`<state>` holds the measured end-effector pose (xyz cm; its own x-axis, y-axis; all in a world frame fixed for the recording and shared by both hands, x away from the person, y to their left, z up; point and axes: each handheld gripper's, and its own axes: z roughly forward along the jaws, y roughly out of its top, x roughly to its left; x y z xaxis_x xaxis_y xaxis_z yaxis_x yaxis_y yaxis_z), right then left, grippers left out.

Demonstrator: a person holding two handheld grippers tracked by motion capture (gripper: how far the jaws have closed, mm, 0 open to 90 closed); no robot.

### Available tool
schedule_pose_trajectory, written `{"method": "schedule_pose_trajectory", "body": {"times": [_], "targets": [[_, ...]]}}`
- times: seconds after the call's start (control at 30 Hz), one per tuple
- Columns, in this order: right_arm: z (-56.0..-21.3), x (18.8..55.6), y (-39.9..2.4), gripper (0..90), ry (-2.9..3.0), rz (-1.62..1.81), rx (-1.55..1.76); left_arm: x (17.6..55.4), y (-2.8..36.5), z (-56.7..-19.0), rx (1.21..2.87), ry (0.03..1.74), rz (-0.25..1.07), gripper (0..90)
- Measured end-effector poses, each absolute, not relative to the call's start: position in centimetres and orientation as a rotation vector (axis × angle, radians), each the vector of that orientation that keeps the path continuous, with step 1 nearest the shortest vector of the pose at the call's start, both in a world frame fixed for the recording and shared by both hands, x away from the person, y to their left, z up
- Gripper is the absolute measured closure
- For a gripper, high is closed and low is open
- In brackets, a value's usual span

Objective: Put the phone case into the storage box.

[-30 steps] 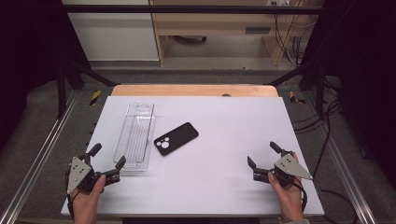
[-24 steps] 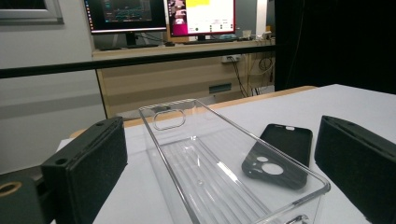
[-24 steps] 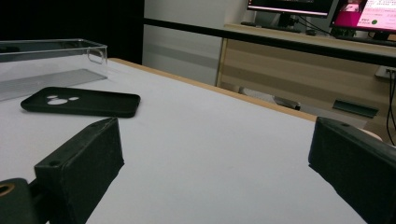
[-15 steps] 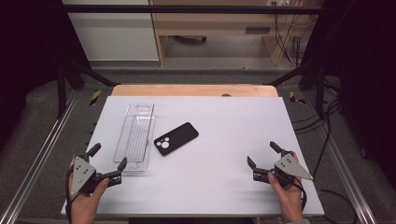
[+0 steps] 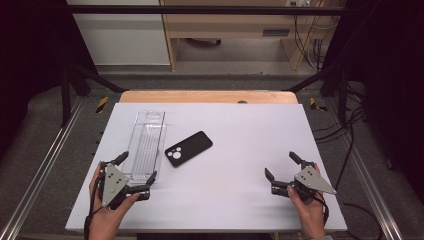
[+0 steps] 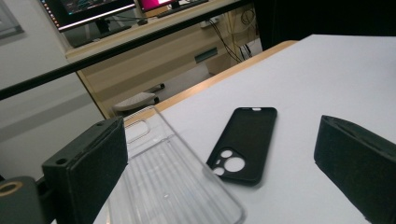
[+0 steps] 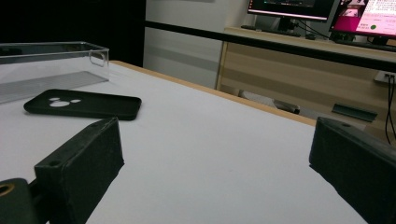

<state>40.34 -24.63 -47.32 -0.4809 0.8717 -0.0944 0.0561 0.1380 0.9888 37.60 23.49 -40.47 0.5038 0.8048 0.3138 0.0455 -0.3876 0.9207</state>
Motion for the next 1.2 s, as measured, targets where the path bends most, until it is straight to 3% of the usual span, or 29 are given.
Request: {"method": "schedule_pose_trajectory", "body": {"times": [0.53,0.97,1.2], "targets": [[-46.8,40.5,-25.6,2.7,1.635,1.418,0.934,41.9,17.6,-37.6,1.977,0.649,0.897,2.7],[-46.8,40.5,-25.0,2.6,1.655,1.43,0.927,44.4,16.7,-37.1,2.073,0.714,0.816,3.0],[-46.7,40.4,-24.7,2.7,1.649,1.433,0.928,45.2,15.2,-37.6,2.22,0.668,0.768,4.3]]}}
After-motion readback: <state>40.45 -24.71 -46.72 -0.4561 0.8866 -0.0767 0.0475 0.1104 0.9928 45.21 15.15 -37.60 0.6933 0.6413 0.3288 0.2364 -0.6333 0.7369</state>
